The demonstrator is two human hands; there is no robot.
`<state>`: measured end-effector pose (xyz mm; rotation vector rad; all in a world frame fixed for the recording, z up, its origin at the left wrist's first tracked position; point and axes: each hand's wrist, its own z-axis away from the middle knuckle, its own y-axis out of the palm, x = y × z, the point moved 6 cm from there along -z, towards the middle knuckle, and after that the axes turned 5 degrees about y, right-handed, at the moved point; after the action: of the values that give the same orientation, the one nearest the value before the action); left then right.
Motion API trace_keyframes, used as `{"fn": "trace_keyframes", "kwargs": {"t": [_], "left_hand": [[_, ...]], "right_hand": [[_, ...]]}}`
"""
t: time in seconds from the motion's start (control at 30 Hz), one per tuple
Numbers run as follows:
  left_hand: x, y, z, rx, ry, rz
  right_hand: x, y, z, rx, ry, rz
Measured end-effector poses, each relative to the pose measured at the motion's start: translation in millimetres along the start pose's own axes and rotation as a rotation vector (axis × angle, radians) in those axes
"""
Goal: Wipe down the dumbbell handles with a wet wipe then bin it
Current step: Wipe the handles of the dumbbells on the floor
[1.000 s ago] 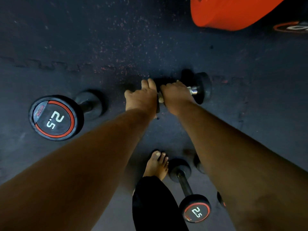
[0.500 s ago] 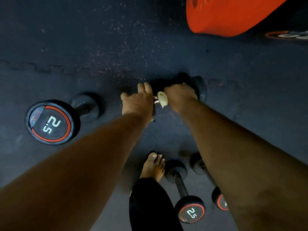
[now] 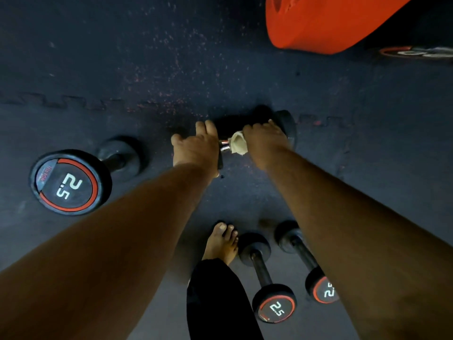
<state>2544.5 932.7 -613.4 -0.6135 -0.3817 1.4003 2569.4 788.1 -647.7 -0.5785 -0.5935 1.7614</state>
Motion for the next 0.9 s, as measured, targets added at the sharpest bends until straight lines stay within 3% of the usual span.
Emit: {"fn": "trace_keyframes", "kwargs": {"t": [0.17, 0.3, 0.47, 0.77, 0.83, 0.9], "left_hand": [[-0.7, 4.9, 1.3, 0.006, -0.006, 0.012], [-1.3, 4.3, -1.1, 0.013, 0.002, 0.016], [-0.6, 3.2, -3.1, 0.022, 0.017, -0.001], [1.9, 1.3, -6.4, 0.049, 0.001, 0.032], [1.5, -1.0, -6.3, 0.06, 0.01, 0.036], [1.6, -1.6, -5.0, 0.059, 0.017, 0.039]], "right_hand": [[2.7, 28.6, 39.9, -0.24, -0.008, -0.122], [23.0, 18.2, 22.2, -0.179, 0.016, -0.03], [53.5, -1.4, -0.2, -0.091, -0.123, -0.071], [30.3, 37.1, 73.0, -0.334, -0.359, -0.403], [15.4, 48.4, 83.3, -0.338, -0.197, -0.671], [-4.8, 67.8, 83.3, -0.378, 0.272, -1.074]]}}
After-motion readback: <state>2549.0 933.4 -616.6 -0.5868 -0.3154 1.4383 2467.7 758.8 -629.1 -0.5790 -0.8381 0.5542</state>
